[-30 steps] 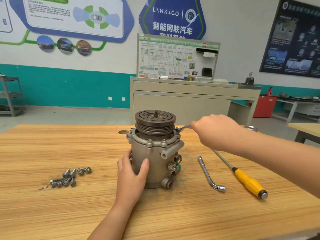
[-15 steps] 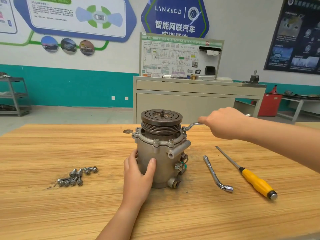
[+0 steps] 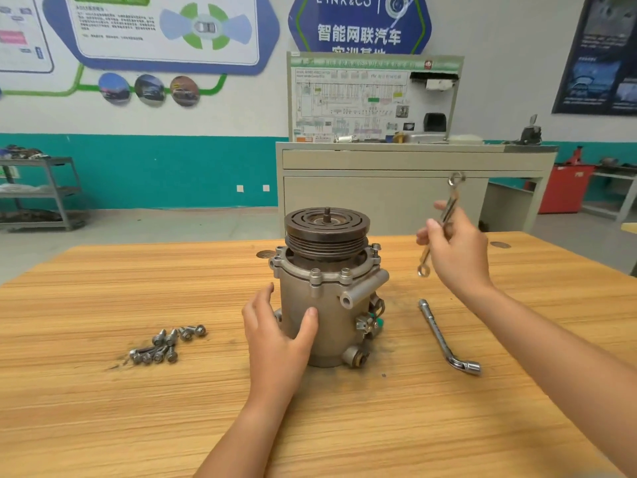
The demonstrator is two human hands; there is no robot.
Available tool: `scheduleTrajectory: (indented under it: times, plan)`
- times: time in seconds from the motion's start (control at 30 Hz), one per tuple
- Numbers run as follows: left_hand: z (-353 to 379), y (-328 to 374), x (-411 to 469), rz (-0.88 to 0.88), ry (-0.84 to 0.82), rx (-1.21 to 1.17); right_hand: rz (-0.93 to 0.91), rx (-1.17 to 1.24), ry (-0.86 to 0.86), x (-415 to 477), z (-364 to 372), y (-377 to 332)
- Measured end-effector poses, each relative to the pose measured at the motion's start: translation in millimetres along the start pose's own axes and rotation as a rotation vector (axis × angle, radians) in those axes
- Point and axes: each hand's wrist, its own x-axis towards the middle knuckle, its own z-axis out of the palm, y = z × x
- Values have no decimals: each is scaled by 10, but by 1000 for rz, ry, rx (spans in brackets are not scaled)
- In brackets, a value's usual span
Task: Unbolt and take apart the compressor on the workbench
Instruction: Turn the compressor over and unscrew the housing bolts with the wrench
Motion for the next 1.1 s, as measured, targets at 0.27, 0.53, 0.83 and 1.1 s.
scheduleTrajectory:
  times: [0.27, 0.53, 0.83, 1.1]
  plan:
    - [-244, 553, 16, 521, 111, 35, 81, 184, -181, -905, 49, 153]
    - [-133, 1474, 695, 909, -374, 563, 158, 271, -183, -1106, 242, 325]
    - [422, 1524, 973, 858, -799, 1252, 145, 315, -244, -1129, 226, 353]
    - [422, 1531, 1034, 836, -842, 1169, 215, 364, -248, -1096, 243, 385]
